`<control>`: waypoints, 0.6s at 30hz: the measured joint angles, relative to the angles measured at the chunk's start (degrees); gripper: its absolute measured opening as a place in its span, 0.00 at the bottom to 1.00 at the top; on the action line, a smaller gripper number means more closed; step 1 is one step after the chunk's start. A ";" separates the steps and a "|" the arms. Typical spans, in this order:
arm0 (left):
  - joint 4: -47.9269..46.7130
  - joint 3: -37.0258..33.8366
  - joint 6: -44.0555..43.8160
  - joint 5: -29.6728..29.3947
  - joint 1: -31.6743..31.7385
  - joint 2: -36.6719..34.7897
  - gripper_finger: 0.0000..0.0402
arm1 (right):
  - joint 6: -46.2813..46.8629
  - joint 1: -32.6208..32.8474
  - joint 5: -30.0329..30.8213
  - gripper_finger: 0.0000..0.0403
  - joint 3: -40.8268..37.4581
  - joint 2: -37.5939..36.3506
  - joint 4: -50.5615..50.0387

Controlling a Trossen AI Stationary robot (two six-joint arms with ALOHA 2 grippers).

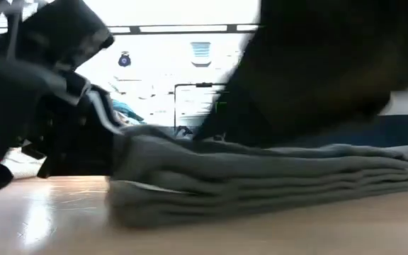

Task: Fold kitchen towel into neat rectangle
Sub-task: Fold the gray towel

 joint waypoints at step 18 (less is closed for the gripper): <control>0.98 -11.68 3.68 4.05 -3.51 -18.35 0.30 | -3.38 -6.67 17.09 0.49 1.27 4.82 12.65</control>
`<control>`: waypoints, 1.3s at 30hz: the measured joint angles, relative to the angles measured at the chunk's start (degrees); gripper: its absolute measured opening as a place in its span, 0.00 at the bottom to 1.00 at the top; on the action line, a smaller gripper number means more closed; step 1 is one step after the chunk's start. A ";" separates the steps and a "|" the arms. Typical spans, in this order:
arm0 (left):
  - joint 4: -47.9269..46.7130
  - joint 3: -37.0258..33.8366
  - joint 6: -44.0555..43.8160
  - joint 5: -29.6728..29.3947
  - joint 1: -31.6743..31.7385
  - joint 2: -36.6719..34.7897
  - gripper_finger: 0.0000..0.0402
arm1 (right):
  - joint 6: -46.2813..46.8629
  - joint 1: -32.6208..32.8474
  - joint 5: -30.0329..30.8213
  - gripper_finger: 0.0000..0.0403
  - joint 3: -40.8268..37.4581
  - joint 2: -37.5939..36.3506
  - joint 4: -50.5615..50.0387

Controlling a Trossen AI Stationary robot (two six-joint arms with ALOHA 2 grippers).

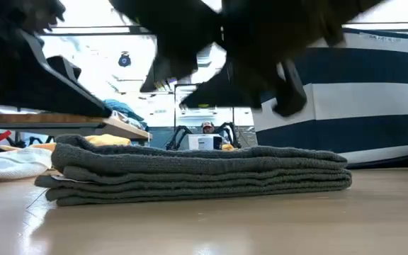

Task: Fold kitchen towel into neat rectangle
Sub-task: Fold the gray towel

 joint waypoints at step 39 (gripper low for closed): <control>-5.21 0.79 -12.10 6.90 -1.55 5.12 0.30 | 8.35 -0.27 -0.38 0.43 1.96 7.73 -1.25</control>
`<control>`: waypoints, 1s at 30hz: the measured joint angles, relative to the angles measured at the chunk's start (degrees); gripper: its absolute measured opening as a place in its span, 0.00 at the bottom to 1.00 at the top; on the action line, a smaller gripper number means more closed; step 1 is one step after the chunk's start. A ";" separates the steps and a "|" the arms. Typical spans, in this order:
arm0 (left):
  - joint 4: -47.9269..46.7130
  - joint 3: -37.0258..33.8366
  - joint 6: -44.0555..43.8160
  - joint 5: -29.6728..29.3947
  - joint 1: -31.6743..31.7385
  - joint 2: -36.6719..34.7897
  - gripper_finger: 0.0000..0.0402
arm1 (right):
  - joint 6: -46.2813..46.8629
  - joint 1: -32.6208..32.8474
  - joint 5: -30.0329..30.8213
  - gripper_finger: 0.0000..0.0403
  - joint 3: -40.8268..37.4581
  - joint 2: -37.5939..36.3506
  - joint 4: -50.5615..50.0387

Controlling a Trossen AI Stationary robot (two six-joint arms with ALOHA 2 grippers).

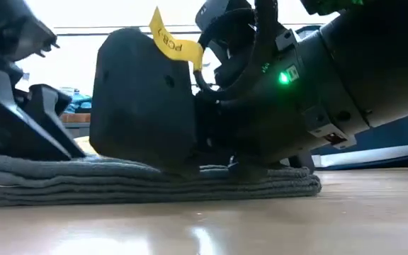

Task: Fold kitchen towel into neat rectangle
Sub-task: Fold the gray towel

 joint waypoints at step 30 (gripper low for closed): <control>-43.38 9.81 -6.73 20.61 -6.56 -21.68 0.30 | 3.03 -11.46 0.15 0.31 -1.54 -1.75 -10.18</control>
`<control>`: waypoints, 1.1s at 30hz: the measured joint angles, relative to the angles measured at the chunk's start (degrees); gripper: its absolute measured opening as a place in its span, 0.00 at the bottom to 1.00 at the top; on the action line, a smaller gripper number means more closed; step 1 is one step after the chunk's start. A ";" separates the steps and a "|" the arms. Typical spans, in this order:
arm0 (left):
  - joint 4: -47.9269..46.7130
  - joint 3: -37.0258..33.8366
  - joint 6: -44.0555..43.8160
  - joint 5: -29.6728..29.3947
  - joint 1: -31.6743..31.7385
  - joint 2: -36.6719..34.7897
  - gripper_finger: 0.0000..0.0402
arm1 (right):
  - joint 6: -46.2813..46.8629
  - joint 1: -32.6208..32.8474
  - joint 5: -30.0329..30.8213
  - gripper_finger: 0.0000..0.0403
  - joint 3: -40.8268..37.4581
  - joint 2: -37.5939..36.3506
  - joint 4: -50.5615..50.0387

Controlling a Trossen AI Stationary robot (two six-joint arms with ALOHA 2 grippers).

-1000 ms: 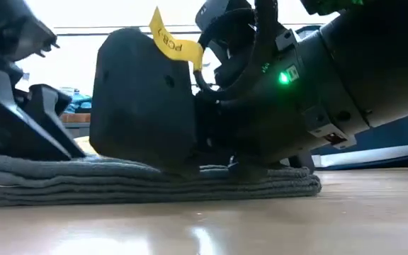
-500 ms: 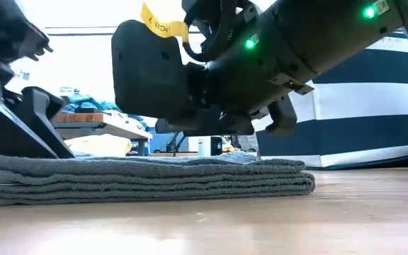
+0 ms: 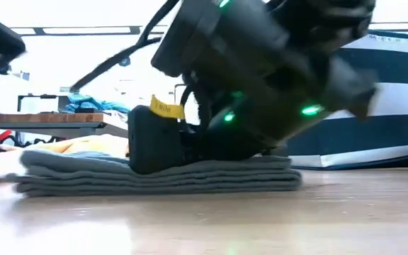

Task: Fold kitchen towel into neat rectangle
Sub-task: Fold the gray towel

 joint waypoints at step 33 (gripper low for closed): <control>-20.52 -6.10 -27.78 7.67 -2.93 -8.45 0.72 | -16.74 9.98 -2.43 0.10 -0.02 -10.36 0.65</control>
